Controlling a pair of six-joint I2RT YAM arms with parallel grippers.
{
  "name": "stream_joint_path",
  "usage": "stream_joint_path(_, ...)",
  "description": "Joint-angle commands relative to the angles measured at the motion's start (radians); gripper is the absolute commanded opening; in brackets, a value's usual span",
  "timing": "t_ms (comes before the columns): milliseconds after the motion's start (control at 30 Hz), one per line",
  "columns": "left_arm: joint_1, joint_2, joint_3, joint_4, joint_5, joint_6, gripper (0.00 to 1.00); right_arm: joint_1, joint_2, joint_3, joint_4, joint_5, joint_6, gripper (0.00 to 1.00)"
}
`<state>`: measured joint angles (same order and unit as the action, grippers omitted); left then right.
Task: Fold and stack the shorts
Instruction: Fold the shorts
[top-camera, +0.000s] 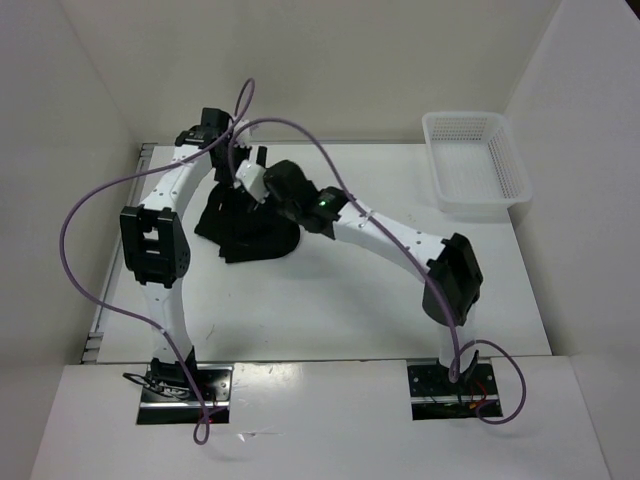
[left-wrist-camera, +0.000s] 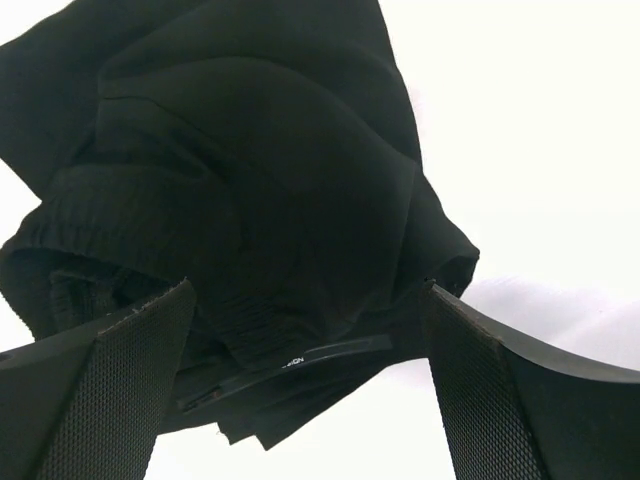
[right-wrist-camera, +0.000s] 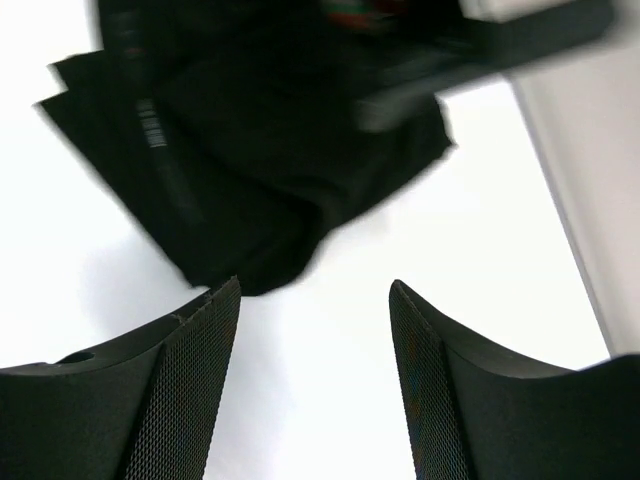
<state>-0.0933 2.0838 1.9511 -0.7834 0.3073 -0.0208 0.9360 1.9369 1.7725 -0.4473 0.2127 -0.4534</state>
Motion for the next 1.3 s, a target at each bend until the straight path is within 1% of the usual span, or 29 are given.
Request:
stream_joint_path(0, 0.011, -0.004, 0.008, 0.016, -0.065, 0.021, 1.0, -0.107, -0.063, -0.047, 0.077, -0.011, 0.047, 0.66)
stream_joint_path(100, -0.002, 0.057, 0.026, -0.025, -0.14, 0.021, 1.0, -0.173, -0.01, -0.032, 0.078, -0.08, 0.056, 0.66)
stream_joint_path(167, -0.002, 0.108, 0.074, -0.074, -0.14, 0.021, 0.96, -0.183, 0.032, 0.008, 0.064, -0.119, 0.068, 0.66)
stream_joint_path(200, -0.002, 0.117, 0.083, -0.12, -0.14, 0.021, 0.96, -0.195, 0.043, 0.021, 0.064, -0.156, 0.079, 0.66)
stream_joint_path(233, 0.01, 0.117, 0.083, -0.135, -0.098, 0.021, 0.96, -0.195, 0.043, 0.031, 0.052, -0.165, 0.079, 0.66)
stream_joint_path(333, 0.039, 0.095, 0.033, -0.168, -0.013, 0.021, 0.96, -0.195, 0.054, 0.022, 0.039, -0.216, 0.079, 0.66)
stream_joint_path(367, 0.04, 0.084, -0.013, -0.168, 0.002, 0.021, 0.96, -0.195, 0.054, 0.022, 0.039, -0.225, 0.079, 0.66)
stream_joint_path(467, 0.04, 0.059, -0.086, -0.168, 0.067, 0.021, 0.96, -0.195, 0.054, -0.016, 0.03, -0.251, 0.099, 0.66)
stream_joint_path(533, 0.04, 0.068, -0.128, -0.168, 0.087, 0.021, 0.96, -0.204, 0.063, -0.028, 0.03, -0.265, 0.108, 0.66)
stream_joint_path(600, 0.04, 0.084, -0.138, -0.18, 0.096, 0.021, 0.96, -0.204, 0.074, -0.028, 0.03, -0.276, 0.117, 0.66)
stream_joint_path(800, 0.049, 0.073, -0.233, -0.159, 0.087, 0.021, 0.96, -0.204, 0.097, -0.051, 0.039, -0.295, 0.136, 0.66)
stream_joint_path(900, 0.049, 0.094, -0.233, -0.148, 0.142, 0.021, 0.96, -0.204, 0.12, -0.061, 0.052, -0.296, 0.148, 0.66)
stream_joint_path(933, 0.049, 0.094, -0.222, -0.148, 0.151, 0.021, 0.93, -0.204, 0.135, -0.061, 0.062, -0.286, 0.159, 0.66)
stream_joint_path(1067, 0.049, 0.114, -0.192, -0.148, 0.162, 0.021, 0.43, -0.204, 0.178, -0.048, 0.071, -0.277, 0.168, 0.66)
stream_joint_path(1100, 0.049, 0.114, -0.182, -0.148, 0.136, 0.021, 0.13, -0.204, 0.178, -0.039, 0.071, -0.277, 0.168, 0.66)
stream_joint_path(1267, 0.059, 0.091, -0.192, -0.148, 0.136, 0.021, 0.14, -0.204, 0.211, -0.048, 0.082, -0.277, 0.188, 0.66)
